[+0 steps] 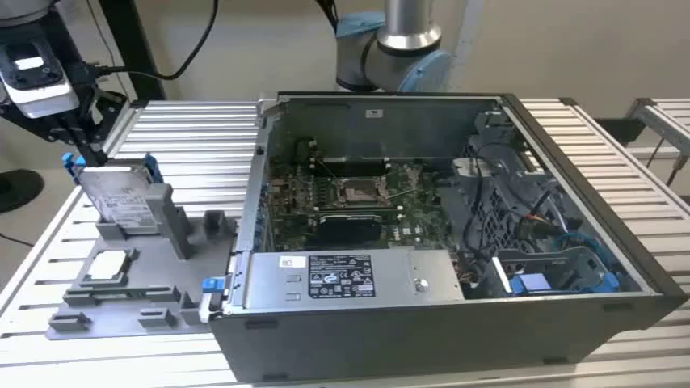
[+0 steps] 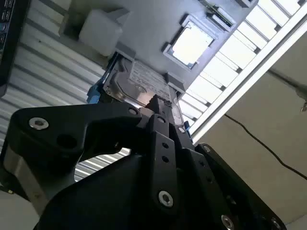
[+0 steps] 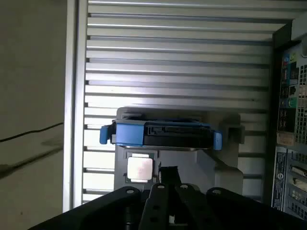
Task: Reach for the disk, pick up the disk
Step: 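Reach for the disk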
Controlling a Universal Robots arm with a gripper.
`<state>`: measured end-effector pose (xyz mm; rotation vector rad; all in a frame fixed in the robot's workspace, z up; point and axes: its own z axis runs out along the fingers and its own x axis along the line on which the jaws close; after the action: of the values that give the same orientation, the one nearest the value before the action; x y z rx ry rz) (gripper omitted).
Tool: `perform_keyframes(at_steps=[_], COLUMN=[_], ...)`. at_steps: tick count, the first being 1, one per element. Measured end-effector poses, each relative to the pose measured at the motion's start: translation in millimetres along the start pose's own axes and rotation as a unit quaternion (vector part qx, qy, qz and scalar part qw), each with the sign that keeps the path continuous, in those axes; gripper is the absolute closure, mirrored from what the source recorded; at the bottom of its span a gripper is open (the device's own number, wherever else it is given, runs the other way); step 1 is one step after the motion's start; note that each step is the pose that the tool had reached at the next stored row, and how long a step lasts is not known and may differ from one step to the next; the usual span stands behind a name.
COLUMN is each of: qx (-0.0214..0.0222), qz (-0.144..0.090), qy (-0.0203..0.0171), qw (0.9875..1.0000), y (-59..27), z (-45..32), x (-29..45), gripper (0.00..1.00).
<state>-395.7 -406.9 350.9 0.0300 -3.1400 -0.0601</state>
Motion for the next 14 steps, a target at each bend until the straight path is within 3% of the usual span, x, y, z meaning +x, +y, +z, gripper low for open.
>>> perform_keyframes(at_steps=[14], qx=[0.0], qz=[0.0], qy=[0.0], qw=[1.0], y=[0.5], z=[0.0], x=[0.0], gripper=[1.0])
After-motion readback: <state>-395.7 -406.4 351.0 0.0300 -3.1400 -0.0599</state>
